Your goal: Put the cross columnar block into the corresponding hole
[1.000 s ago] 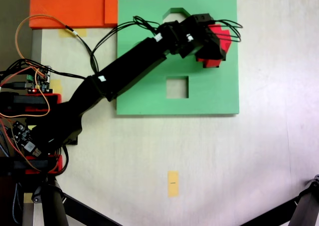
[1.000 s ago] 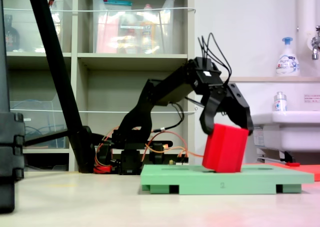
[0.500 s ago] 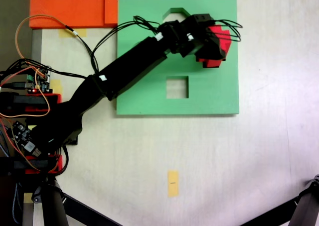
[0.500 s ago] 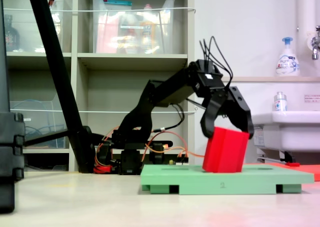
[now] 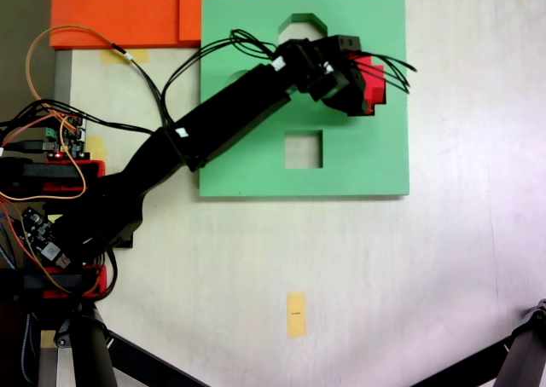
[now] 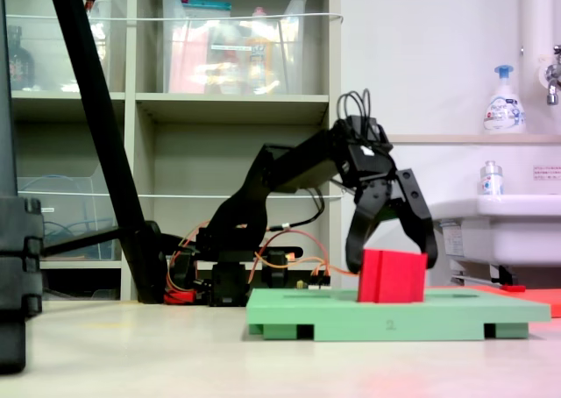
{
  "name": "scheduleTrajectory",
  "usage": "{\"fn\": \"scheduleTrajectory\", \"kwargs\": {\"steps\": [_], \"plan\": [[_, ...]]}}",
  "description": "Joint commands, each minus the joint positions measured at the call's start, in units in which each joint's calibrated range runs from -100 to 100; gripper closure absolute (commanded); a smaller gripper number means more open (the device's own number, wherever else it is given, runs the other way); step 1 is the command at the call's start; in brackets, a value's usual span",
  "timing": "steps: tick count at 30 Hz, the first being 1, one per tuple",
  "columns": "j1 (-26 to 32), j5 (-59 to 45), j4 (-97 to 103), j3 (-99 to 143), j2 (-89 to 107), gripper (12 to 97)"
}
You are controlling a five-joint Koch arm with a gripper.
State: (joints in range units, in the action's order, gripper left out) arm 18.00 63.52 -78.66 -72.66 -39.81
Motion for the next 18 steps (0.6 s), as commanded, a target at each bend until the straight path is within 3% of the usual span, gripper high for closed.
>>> {"fn": "scheduleTrajectory", "kwargs": {"steps": [1,6,8,9,11,12,18], "plan": [[0.59,-0.63,-0.54,-1.92,0.14,60.1],[0.49,-1.37,-2.56,-1.92,-0.14,54.6],[0.49,-1.42,-2.66,-1.92,0.56,48.7],[0.49,-1.42,-3.24,-1.92,1.26,42.1],[0.49,-1.42,-3.62,-2.02,3.08,17.2],[0.44,-1.56,-3.72,-2.02,4.19,13.2],[0.29,-4.05,-6.7,-2.02,16.34,13.4]]}}
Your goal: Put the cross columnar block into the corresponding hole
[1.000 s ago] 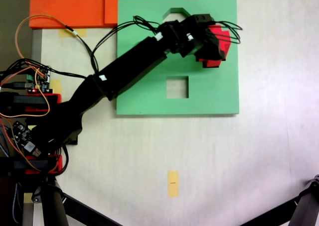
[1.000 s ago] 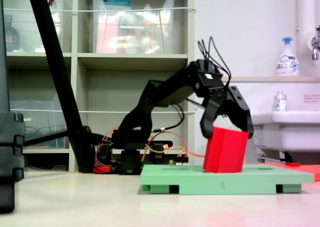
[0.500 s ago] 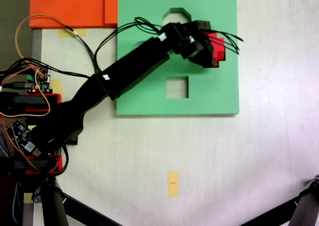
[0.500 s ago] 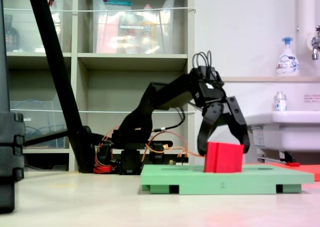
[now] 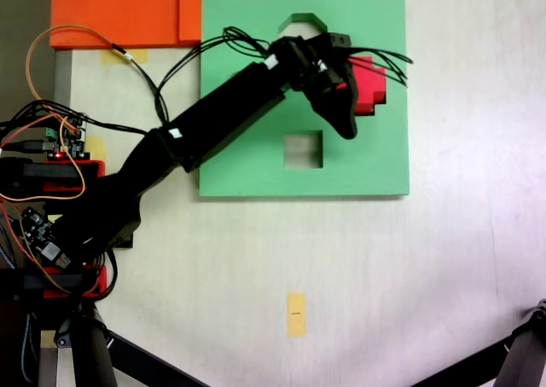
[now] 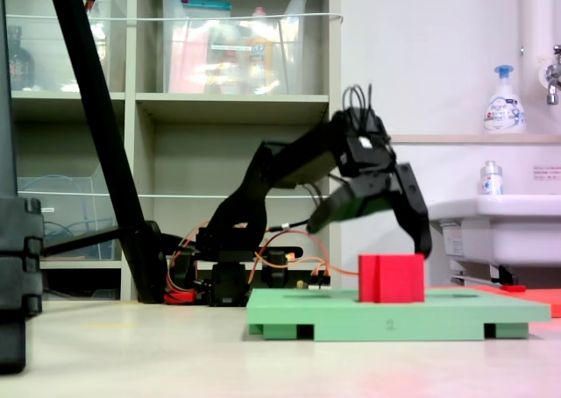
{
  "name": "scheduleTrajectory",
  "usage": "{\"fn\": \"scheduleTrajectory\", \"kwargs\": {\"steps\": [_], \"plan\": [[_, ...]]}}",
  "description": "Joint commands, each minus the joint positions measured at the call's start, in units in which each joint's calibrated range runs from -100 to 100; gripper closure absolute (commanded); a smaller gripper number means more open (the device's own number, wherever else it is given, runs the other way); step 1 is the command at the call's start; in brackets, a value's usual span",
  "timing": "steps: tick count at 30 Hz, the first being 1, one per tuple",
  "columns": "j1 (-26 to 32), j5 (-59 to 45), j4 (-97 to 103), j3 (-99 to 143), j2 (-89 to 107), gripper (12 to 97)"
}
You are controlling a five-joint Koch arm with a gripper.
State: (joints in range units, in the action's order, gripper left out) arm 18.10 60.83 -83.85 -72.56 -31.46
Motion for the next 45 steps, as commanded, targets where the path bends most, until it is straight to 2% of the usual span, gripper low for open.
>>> {"fn": "scheduleTrajectory", "kwargs": {"steps": [1,6,8,10,14,24,28,31,33,35,41,45], "plan": [[0.2,-2.25,-2.86,-2.11,11.77,13.4],[-0.68,-12.26,-7.29,-2.11,31.88,13.5],[-1.76,-19.34,-9.41,-2.11,40.4,14.0],[-4.1,-25.74,-9.6,-2.11,48.08,26.5],[-9.57,-37.75,-7.29,-2.11,58.28,35.0],[-17.09,-40.73,-7.87,-1.52,61.63,35.5],[-17.44,-42.05,-5.95,1.97,64.7,35.5],[-18.75,-45.67,18.22,36.87,88.31,38.1],[-20.02,-48.21,49.04,66.48,105.63,52.2],[-20.22,-50.4,68.58,85.42,113.31,56.7],[-21.73,-54.21,94.49,134.68,131.18,58.7],[-21.64,-54.36,104.6,162.49,131.46,59.2]]}}
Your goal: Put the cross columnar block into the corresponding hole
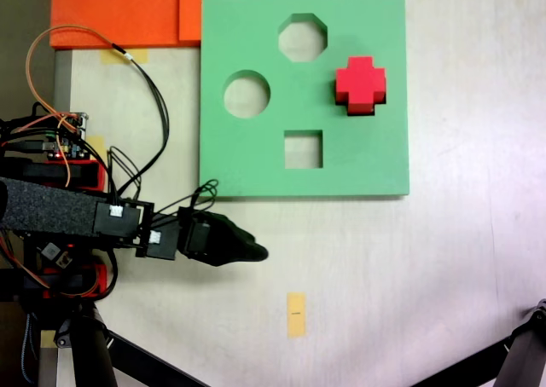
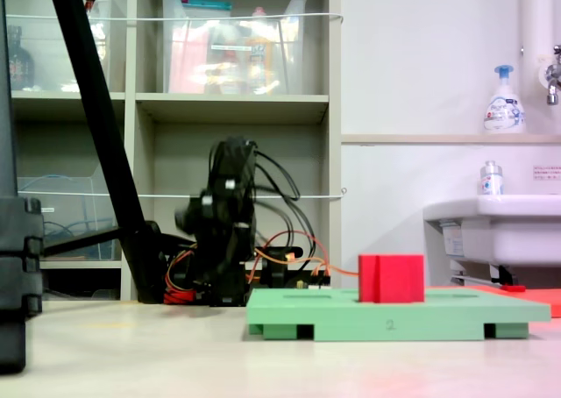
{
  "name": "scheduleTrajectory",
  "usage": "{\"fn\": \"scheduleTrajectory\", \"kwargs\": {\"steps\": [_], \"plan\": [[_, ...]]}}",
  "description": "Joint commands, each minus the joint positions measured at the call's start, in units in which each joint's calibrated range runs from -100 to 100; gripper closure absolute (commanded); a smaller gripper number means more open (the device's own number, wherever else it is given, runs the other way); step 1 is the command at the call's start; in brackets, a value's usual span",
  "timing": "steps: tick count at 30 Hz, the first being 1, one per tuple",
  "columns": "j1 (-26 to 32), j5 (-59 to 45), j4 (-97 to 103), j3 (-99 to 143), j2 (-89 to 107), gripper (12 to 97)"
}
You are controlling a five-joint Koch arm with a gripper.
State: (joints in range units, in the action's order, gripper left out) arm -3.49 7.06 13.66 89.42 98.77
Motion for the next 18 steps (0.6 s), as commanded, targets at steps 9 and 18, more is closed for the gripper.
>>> {"fn": "scheduleTrajectory", "kwargs": {"steps": [9,18], "plan": [[1.27,-5.96,-6.19,10.58,1.23,58.5],[2.59,-5.86,-11.1,10.58,1.23,63.3]]}}
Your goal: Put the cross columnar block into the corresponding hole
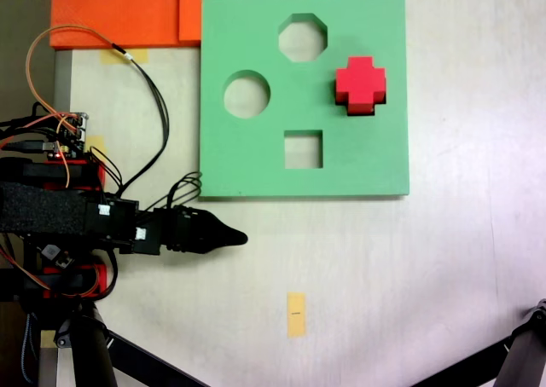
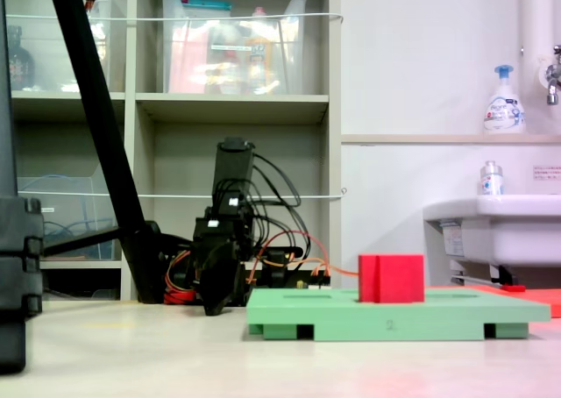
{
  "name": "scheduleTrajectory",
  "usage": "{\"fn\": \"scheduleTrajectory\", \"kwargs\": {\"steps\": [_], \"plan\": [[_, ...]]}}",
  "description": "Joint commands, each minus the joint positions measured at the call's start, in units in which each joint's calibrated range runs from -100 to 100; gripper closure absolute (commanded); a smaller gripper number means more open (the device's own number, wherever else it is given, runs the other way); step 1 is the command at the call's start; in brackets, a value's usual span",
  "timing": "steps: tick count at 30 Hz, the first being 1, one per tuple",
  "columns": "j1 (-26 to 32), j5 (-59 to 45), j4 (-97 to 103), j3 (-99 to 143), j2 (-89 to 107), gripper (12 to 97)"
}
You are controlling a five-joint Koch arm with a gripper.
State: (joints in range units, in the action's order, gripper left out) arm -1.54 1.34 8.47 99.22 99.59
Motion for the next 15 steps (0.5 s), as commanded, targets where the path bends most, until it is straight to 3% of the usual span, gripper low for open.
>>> {"fn": "scheduleTrajectory", "kwargs": {"steps": [1,15], "plan": [[0.78,-0.15,-5.92,0.78,0.41,63.3],[3.17,-0.2,-5.92,0.78,0.41,59.7]]}}
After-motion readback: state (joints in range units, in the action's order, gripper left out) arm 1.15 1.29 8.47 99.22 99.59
